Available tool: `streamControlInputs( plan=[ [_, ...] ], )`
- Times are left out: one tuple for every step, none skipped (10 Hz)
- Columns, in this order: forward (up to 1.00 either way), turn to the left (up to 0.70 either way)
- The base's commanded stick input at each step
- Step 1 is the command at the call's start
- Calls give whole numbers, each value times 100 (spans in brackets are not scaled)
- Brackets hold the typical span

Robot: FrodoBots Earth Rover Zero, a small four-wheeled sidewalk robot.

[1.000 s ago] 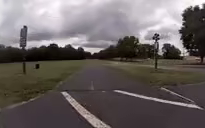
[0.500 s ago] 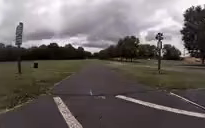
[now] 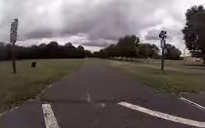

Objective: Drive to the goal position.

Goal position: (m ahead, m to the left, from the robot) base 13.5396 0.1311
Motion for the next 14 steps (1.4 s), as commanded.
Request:
streamControlInputs(
  plan=[
    [70, 0],
    [70, 0],
    [70, 0],
    [70, 0],
    [70, 0],
    [70, 0],
    [70, 0],
    [70, 0],
    [70, 0],
    [70, 0],
    [70, 0],
    [70, 0],
    [70, 0],
    [70, 0]
  ],
)
